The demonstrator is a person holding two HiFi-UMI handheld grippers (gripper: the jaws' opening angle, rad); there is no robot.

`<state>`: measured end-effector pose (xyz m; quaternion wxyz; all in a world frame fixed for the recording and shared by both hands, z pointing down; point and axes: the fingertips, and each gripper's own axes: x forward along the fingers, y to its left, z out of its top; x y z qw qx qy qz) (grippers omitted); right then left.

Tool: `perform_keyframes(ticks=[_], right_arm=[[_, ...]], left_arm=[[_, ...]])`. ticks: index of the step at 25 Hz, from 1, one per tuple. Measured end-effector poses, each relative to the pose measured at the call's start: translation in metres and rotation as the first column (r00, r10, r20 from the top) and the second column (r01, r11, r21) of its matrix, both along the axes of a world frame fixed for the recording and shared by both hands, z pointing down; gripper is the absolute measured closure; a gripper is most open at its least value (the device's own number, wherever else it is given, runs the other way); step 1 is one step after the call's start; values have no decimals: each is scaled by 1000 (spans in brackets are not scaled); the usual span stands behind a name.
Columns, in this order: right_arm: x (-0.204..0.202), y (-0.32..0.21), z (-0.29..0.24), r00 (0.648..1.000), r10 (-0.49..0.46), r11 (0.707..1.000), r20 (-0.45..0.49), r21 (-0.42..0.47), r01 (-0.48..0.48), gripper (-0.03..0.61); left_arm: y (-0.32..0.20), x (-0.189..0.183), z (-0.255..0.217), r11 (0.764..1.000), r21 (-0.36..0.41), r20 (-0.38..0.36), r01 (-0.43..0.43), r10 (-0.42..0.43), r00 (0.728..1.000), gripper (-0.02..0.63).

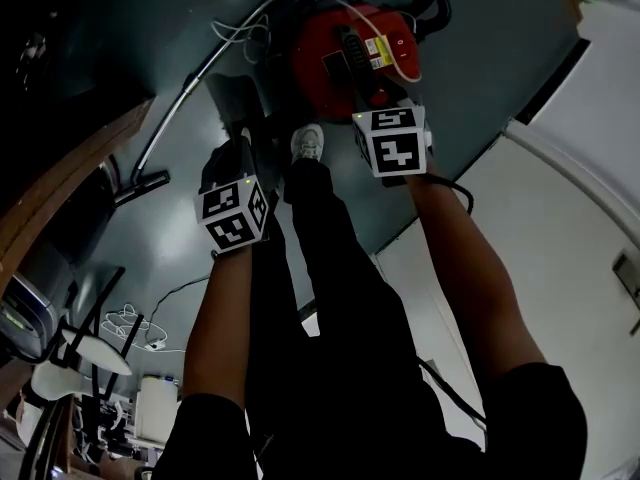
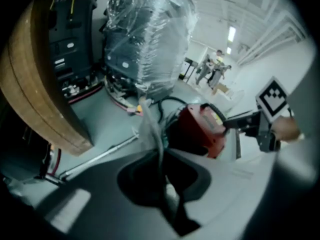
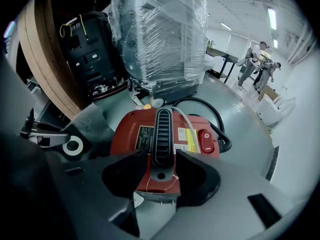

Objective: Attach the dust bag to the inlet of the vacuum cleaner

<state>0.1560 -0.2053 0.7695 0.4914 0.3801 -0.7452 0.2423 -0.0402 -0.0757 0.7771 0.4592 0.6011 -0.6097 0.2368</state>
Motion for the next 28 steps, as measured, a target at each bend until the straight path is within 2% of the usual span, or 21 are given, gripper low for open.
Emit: perform_keyframes(ticks=[5,8,13,16,19,20,21,25,28], right_arm=[[1,2,8,1000,-5,1000,-16,1,5,434],[1,4,8,999,1,1000,-45,-28,-2,436],[2,5,9,999,-29,997,-46,-70,26,436],[1,3,9,999,-32,998,-28,-62,30,436],[1,3,7,999,-43,997,-28,-63,41,436],[1,4,7,999,-46,997,-26,-70,44,436],[1,5,7,999,-48,996,-21,-77,46,436],[0,5,7,998,-63,994,-1,-93,62,436],[1,6,6,997,-72,991,10,-115,73,436]], left_arm=[[12,13,32,997,-56,-64,51,-55,996,592],[14,14,43,987,-95,-83,129,-137,987,592],[9,6,57,927,-153,-94,344,-360,928,592],[2,9,65,893,-199,-110,403,-429,897,591],[3,13,70,848,-260,-147,461,-507,849,589],[4,15,71,842,-268,-152,467,-516,843,589],[3,17,70,846,-269,-151,461,-509,847,589],[-4,27,67,891,-264,-129,369,-412,902,584],[-5,31,66,901,-281,-110,331,-373,921,586]])
